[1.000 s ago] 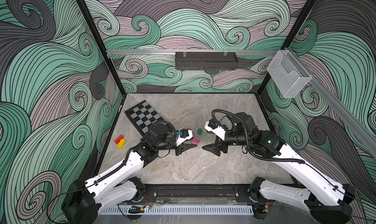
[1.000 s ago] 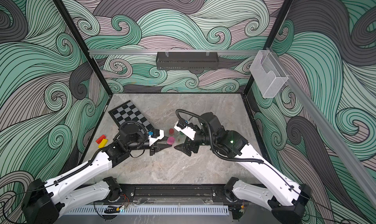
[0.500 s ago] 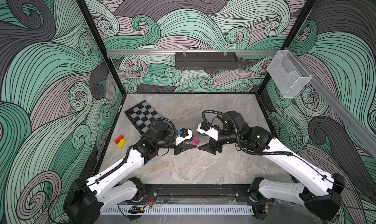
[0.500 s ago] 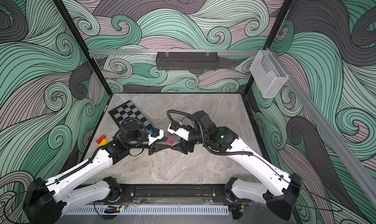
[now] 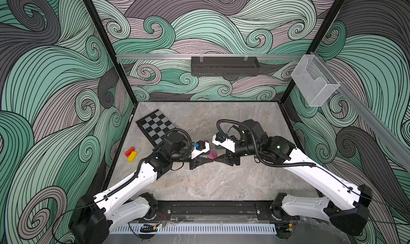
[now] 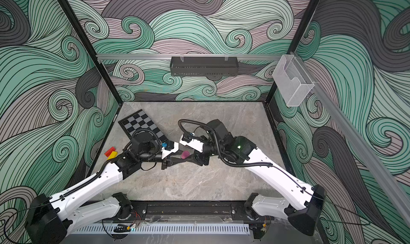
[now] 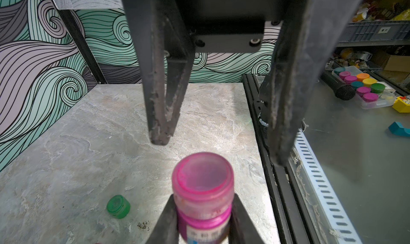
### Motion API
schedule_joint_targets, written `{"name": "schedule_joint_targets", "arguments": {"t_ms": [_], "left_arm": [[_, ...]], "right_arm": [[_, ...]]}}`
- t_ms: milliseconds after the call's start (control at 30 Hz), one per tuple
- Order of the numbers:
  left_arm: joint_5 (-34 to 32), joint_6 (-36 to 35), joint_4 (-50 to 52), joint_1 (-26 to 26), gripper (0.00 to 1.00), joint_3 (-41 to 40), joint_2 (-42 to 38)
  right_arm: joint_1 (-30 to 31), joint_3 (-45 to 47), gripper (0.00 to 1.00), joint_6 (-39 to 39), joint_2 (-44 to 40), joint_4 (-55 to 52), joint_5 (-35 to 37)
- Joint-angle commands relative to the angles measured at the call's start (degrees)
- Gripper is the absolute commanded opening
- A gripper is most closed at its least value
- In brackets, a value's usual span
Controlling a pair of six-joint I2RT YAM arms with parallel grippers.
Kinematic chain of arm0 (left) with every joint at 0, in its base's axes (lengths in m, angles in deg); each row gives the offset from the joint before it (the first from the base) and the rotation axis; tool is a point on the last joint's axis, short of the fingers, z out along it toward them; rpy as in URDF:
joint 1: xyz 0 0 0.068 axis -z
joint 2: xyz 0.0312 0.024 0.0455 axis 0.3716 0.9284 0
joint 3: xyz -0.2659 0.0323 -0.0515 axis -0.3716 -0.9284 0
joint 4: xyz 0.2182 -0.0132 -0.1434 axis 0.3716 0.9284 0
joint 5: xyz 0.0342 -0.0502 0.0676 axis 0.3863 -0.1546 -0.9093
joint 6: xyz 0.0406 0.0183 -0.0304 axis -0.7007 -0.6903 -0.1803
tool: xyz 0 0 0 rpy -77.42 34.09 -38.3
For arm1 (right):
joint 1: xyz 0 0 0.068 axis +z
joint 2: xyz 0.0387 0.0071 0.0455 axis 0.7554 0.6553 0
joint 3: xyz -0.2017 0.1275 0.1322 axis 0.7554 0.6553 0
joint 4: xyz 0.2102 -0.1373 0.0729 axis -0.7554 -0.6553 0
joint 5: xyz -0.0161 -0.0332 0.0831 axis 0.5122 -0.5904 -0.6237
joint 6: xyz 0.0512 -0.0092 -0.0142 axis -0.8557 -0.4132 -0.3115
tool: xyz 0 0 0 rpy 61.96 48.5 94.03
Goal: Close the paint jar lid
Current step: Screw the lid onto the paint jar.
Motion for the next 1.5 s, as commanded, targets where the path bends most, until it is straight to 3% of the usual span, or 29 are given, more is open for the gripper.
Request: {"name": "schedule_joint_targets", "arguments": {"t_ms": [0,333,733,967,1167,1300,1467], "left_arm": [[1.02,-1.53,0.38,-0.31,0.24,1.54,-0.97],[0.95,-1.82,0.81,-0.35,0.24,1.52,-1.04],[0.79,-1.89,0.99,-0.34,0.24,1.48,-1.08],[0.8,-1.89,0.91,-0.34,0.24,1.63,-1.17],[0.62,-1.97,0.82,-0.33,0.24,1.62,-1.16],[0.61,-1.97,0.82,-0.34,0.24,1.63,-1.13],[0.55,-1.97,0.82,-0.34,0.24,1.6,-1.17]], "right_arm": [[0.35,-1.53,0.57,1.68,1.98,0.65,-1.33],[0.72,-1.55,0.53,2.02,3.56,-0.02,-1.32],[1.07,-1.29,0.34,2.29,4.42,-0.27,-1.39],[1.42,-1.29,0.34,1.73,5.07,-0.51,-1.07],[1.6,-1.42,0.44,0.44,5.18,-0.46,-0.74],[1.59,-1.38,0.33,0.71,4.73,-0.6,-0.53],[1.6,-1.38,0.32,0.96,5.0,-1.03,-0.48]]}}
